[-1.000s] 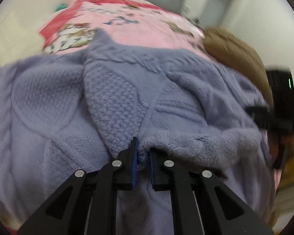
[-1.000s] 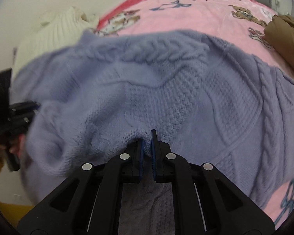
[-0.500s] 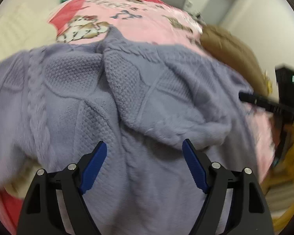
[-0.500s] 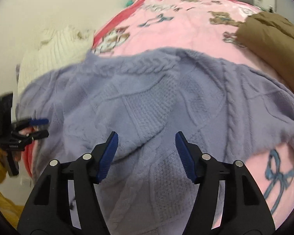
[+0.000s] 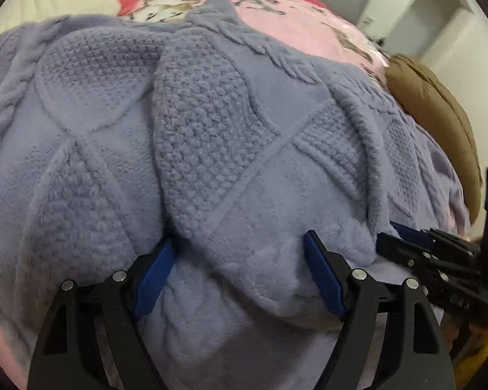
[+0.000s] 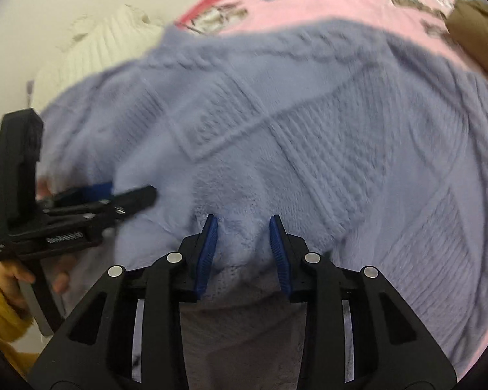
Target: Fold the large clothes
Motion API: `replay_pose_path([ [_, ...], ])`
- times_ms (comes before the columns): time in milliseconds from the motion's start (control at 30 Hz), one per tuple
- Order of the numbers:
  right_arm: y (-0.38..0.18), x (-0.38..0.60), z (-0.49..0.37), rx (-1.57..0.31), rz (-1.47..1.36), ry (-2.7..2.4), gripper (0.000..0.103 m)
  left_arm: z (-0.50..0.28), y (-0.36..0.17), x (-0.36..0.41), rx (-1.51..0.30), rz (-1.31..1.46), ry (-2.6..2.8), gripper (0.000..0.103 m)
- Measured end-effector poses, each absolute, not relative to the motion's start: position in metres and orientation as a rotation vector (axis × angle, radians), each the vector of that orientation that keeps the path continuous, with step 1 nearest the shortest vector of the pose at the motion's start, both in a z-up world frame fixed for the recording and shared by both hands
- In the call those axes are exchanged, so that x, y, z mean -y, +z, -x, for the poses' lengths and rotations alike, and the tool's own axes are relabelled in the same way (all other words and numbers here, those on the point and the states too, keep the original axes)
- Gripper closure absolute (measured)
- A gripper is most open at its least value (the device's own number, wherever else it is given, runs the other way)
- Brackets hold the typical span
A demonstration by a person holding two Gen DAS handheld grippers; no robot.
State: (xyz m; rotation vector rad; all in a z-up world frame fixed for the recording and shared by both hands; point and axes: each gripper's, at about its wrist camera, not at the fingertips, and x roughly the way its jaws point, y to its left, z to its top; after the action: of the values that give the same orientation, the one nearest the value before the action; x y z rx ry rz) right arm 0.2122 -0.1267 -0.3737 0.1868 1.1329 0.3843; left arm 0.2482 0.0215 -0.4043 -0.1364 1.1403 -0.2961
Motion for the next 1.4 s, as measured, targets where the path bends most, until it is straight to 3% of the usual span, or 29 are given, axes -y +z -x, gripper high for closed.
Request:
replay_pose_path([
  [167, -0.378, 0.123, -0.206, -1.111, -0.103, 0.372, 0.07, -0.25, -0.405, -0.025, -1.144, 0.108, -0.373, 0.025],
  [300, -0.351, 0.135, -0.203, -1.078, -0.186, 0.337, 0.045, -0.253, -0.388, -0.032, -1.138, 0.157, -0.39, 0.025],
  [433, -0.341, 0.162, -0.192, -1.07, -0.339, 0.291, 0.046, -0.239, -0.377, -0.029, -1.129, 0.263, -0.437, 0.024],
  [700, -0.375, 0.183, -0.191, -1.104, -0.574, 0.195, 0.045, -0.238, -0.407, -0.037, -1.157, 0.552, -0.339, 0.023],
  [867, -0.38, 0.184, -0.207, -1.081, -0.615, 0.148, 0.051, -0.244, -0.417, -0.06, -1.163, 0.735, -0.277, 0.043],
  [1000, -0.374, 0.2, -0.205, -1.047, -0.672, 0.099, 0.052, -0.244, -0.42, -0.07, -1.176, 0.78, -0.291, 0.048],
  [1067, -0.367, 0.203, -0.206, -1.035, -0.635, 0.093, 0.058, -0.244, -0.413, -0.065, -1.171, 0.709, -0.321, 0.049],
  [1100, -0.366, 0.204, -0.207, -1.039, -0.629, 0.103, 0.065, -0.244, -0.41, -0.064, -1.164, 0.695, -0.325, 0.049],
  [1233, -0.375, 0.202, -0.22, -1.076, -0.624, 0.149, 0.074, -0.247, -0.414, -0.066, -1.162, 0.747, -0.308, 0.049],
  [1333, -0.375, 0.195, -0.223, -1.079, -0.59, 0.133, 0.077, -0.246, -0.411, -0.065, -1.133, 0.711, -0.279, 0.06],
  [1400, -0.372, 0.19, -0.22, -1.073, -0.548, 0.117, 0.087, -0.247, -0.401, -0.055, -1.11, 0.584, -0.26, 0.069],
])
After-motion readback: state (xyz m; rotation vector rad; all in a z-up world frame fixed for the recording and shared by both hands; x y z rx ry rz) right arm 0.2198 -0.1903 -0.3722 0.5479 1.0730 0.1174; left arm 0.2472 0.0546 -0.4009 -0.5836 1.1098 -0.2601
